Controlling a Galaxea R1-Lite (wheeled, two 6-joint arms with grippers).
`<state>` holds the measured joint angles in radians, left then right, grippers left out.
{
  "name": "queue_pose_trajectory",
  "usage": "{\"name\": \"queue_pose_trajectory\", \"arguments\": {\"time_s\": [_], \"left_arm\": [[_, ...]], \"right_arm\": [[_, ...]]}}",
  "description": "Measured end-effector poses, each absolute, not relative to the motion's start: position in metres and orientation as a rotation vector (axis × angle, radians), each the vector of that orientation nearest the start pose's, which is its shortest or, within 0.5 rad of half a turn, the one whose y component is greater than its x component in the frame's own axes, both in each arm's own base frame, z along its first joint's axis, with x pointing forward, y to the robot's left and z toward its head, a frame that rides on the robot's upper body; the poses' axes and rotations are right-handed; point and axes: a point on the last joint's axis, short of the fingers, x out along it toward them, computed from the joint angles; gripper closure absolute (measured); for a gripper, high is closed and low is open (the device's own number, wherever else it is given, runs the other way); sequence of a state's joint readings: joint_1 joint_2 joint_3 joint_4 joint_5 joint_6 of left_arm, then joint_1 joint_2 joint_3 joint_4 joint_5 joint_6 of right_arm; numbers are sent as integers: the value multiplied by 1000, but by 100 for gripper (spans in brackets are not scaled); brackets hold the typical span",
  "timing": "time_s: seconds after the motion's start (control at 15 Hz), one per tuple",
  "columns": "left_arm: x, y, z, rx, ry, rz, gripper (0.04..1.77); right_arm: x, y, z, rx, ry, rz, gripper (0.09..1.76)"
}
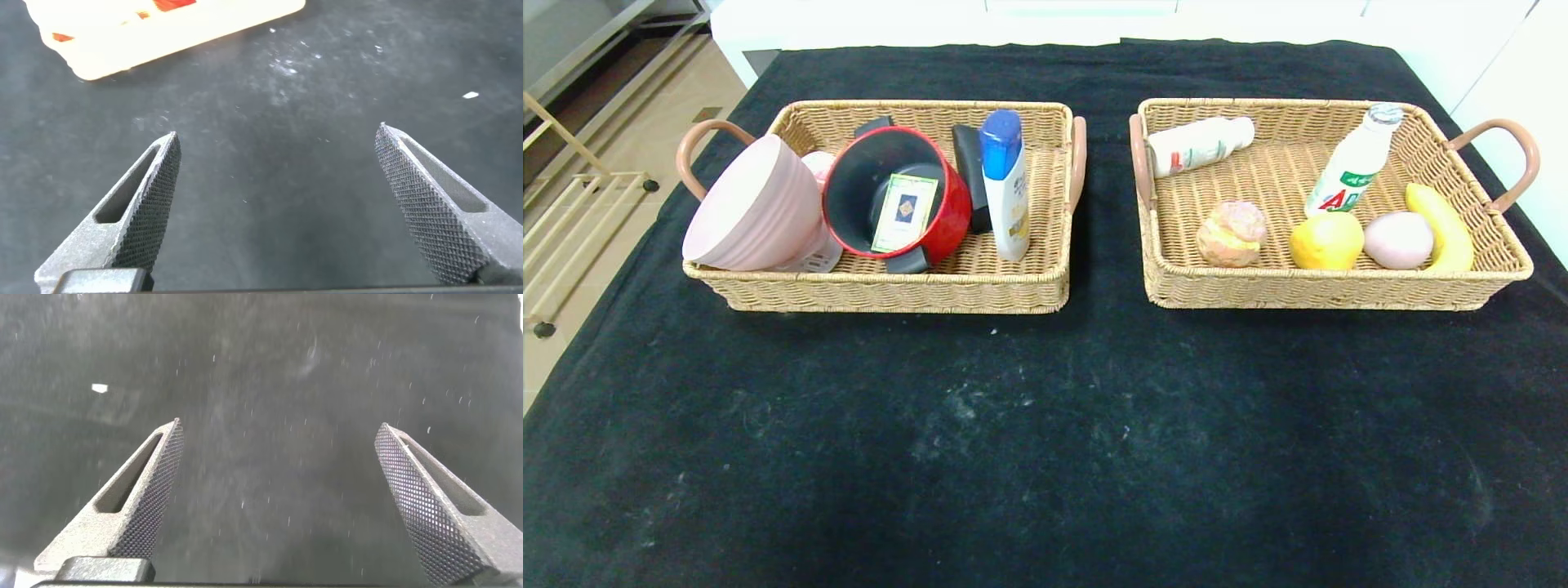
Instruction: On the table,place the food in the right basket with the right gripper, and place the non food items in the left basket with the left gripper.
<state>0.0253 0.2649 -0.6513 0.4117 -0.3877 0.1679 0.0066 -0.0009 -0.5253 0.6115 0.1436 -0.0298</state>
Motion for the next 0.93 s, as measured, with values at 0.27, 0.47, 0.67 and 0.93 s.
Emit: {"name": "queue_pose_trajectory", "arguments": {"time_s": [0.27,0.47,0.67,0.93], "left_arm": [[-53,-9,188,164,-65,-371,9],[-46,-9,164,185,-159,-362,9],[-43,-8,136,188,-164,-324,9],[-33,-4,111,182,-182,-163,9]], "right_arm": [[-80,3,152,-27,-28,172,14],[-74,4,156,5,-124,189,14],[-61,3,149,-4,-182,167,14],[-40,2,123,-113,-194,117,14]]}}
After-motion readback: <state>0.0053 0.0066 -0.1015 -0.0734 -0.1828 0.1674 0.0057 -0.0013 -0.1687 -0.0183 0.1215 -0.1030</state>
